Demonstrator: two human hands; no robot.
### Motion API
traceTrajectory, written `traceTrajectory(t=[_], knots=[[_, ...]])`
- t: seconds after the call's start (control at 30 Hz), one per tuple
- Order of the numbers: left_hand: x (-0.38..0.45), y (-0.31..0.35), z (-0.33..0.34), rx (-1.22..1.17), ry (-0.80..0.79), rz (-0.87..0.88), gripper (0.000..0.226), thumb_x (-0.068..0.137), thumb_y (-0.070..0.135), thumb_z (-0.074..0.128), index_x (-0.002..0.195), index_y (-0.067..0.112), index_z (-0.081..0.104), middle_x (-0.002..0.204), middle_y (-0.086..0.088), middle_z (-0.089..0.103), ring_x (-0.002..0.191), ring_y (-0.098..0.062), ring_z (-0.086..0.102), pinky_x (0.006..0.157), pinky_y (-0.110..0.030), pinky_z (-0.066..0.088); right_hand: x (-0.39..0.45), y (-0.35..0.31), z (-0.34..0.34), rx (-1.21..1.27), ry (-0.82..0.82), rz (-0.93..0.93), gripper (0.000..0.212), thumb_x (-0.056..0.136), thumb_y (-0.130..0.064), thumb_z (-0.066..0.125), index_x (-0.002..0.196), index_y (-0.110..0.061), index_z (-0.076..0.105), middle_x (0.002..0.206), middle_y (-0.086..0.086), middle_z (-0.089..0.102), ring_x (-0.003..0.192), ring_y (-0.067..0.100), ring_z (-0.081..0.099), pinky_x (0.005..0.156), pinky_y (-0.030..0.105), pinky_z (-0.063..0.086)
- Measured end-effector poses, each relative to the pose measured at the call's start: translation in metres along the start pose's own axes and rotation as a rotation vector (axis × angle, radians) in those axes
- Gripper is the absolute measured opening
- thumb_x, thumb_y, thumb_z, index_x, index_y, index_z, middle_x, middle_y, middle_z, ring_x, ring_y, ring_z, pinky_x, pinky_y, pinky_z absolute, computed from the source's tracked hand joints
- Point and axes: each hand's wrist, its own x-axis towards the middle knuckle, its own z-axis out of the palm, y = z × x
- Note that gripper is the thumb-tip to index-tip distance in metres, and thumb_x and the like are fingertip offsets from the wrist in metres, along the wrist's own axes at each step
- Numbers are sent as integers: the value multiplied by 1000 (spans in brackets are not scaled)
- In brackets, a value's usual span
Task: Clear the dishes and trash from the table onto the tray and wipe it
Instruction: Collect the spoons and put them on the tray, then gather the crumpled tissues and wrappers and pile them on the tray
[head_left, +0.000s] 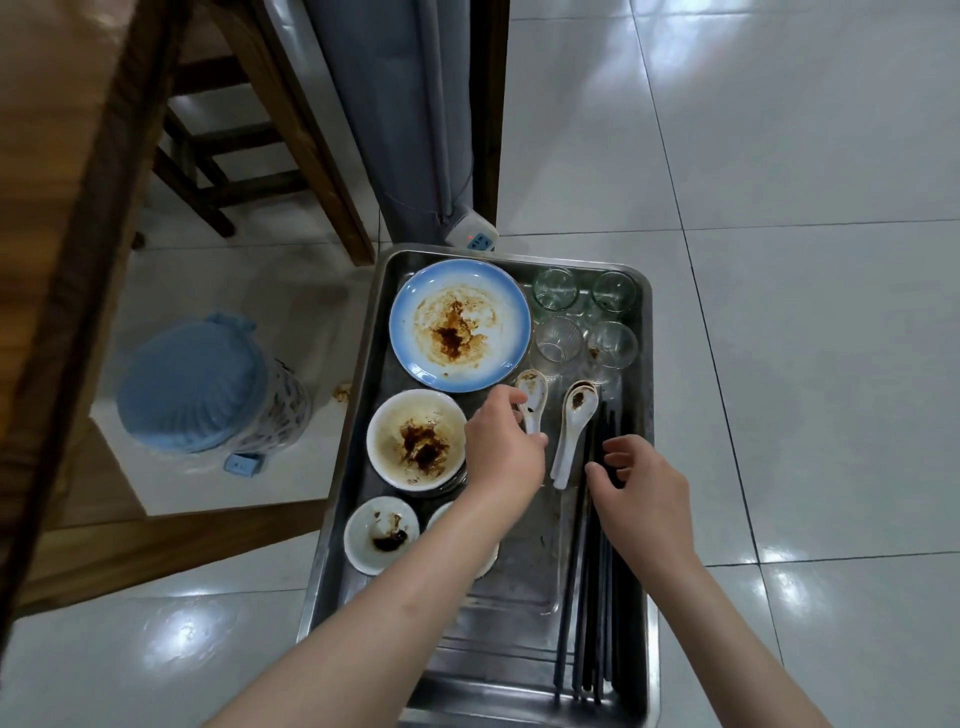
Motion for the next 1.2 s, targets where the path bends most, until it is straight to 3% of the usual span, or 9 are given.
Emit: traceTrajectory(t=[0.17,0.3,0.37,0.5,0.77,0.9,1.1,1.2], knots=[[-18,7,-32,-110,18,26,33,83,7,66,110,21,52,100,5,56,90,-11,56,61,-9,36,-11,-25,-14,19,5,-40,23,84,-22,61,106,-13,60,103,1,66,92,18,61,76,29,48],[-34,11,-70,-159,43,48,34,83,9,66,110,26,53,97,7,59,77,-3,55,57,-10,38,-24,-56,-28,65,1,-91,24,84,-22,62,107,-15,61,103,-2,66,92,15,61,79,27,47],[-46,18,-96,-162,58,82,34,83,10,66,107,29,52,96,10,60,78,-2,59,60,-10,42,-32,-73,-40,66,-9,-139,23,84,-23,62,106,-17,61,103,-3,66,93,15,60,81,28,47],[-75,39,-155,-181,83,169,37,80,8,69,106,28,53,97,6,64,85,-8,63,83,-30,51,-49,-116,-70,58,-38,-237,30,83,-25,63,112,-19,60,107,-6,65,90,10,59,78,23,43],[-151,53,-272,-151,200,248,38,82,16,70,112,33,53,96,17,61,85,3,59,65,-11,43,-108,-211,-120,85,-96,-417,30,81,-23,66,111,-19,60,108,-10,63,101,8,57,87,24,44],[-198,41,-324,-173,275,251,36,82,17,70,109,35,53,95,18,62,85,3,60,67,-13,44,-152,-255,-129,83,-138,-503,32,83,-24,66,113,-20,59,108,-13,61,101,8,56,86,22,42],[-267,5,-395,-230,381,237,46,77,17,76,109,39,52,99,21,61,95,4,58,75,-17,47,-222,-318,-121,23,-244,-711,38,83,-26,68,119,-20,57,113,-10,61,100,6,54,74,4,33],[-298,-20,-431,-241,457,219,48,75,17,77,110,37,52,102,19,61,99,-1,58,82,-22,48,-252,-347,-111,-18,-261,-767,41,83,-30,67,122,-23,55,117,-12,60,104,6,55,79,11,35]])
